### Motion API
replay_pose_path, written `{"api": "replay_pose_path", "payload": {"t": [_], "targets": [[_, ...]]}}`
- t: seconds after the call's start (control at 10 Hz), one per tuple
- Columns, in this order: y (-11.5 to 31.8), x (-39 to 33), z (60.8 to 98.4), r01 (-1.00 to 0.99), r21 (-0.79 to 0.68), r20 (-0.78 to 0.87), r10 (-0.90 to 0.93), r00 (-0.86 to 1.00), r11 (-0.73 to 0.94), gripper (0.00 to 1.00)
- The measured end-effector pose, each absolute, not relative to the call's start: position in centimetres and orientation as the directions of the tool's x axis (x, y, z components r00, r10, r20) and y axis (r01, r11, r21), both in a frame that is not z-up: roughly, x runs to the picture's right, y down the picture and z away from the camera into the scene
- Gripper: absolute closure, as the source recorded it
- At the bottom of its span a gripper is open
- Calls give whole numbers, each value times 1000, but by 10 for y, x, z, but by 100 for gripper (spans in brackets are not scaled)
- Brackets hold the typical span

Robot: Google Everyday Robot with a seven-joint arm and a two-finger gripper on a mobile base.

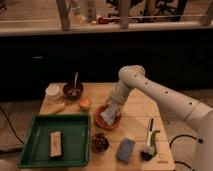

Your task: Place towel in red bowl

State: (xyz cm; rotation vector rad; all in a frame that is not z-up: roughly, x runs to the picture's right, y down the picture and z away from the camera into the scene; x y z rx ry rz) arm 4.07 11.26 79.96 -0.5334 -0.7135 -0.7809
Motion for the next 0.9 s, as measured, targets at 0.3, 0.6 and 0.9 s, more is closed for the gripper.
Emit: {"api": "replay_pose_path", "payload": {"t": [0.3,0.6,0.9], "targets": [[109,46,800,780,-172,744,-440,503,601,20],[102,50,800,783,-173,742,-444,502,597,20],[102,50,800,784,-174,742,-444,502,595,20]]}}
